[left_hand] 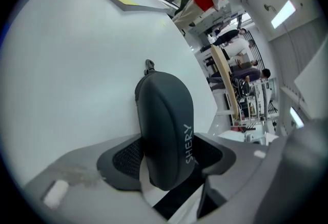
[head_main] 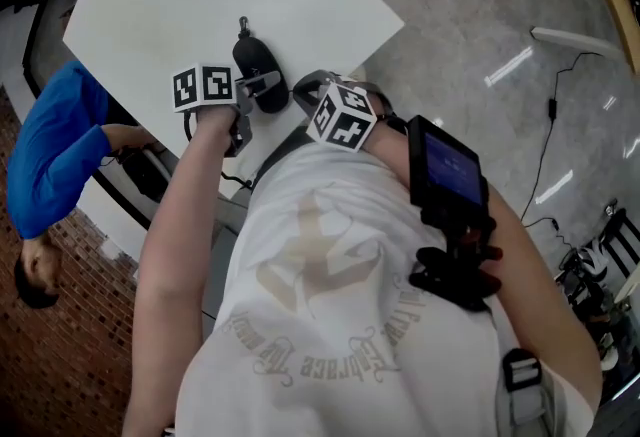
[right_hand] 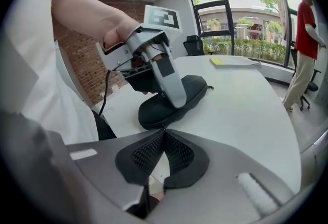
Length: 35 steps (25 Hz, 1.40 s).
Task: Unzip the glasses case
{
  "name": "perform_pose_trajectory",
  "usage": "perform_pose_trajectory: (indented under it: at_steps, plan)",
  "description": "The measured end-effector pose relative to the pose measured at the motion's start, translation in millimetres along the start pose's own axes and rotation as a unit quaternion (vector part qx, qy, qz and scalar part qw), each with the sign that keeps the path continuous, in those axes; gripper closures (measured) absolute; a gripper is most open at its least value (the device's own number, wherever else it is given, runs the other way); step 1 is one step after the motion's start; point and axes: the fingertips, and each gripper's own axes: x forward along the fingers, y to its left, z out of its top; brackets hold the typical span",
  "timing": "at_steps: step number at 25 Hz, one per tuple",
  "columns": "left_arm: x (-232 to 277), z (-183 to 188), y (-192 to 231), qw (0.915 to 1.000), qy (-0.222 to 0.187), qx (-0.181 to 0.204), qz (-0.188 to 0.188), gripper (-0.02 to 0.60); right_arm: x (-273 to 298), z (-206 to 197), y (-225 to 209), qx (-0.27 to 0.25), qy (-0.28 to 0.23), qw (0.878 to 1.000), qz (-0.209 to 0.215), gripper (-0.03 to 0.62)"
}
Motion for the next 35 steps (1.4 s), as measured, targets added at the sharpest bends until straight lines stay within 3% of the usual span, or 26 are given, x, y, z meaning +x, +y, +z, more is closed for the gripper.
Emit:
perform_pose_trajectory:
  at_steps: [8, 14, 18, 25, 35]
  plan:
    - [8.9, -20.7, -6.0, 0.9904, 0.087, 0.105, 0.022, 0.252, 0.0, -5.4, 9.7, 0.013, -0.008, 0.999, 0.039, 0.589]
    - [3.9, -17.1, -3.8, 0.9825, 0.069, 0.159, 0.069, 0.210, -0.2, -3.2, 20.3, 0.003, -0.015, 0.997, 0.073, 0.588]
    - [-5.2, -13.8, -4.6, 0.9807, 0.045, 0.169, 0.088, 0.215, 0.2, -0.2, 22.0, 0.003, -0.018, 0.997, 0.077, 0.588]
    - [-4.6, -13.0, -7.7, 0.9897, 0.001, 0.126, 0.067, 0.270, 2.0, 0.5, 28.1, 0.001, -0.017, 0.996, 0.089, 0.588]
    - [-1.1, -19.2, -7.6, 0.9842, 0.032, 0.161, 0.067, 0.288, 3.2, -2.8, 26.8, 0.003, -0.015, 0.997, 0.082, 0.589]
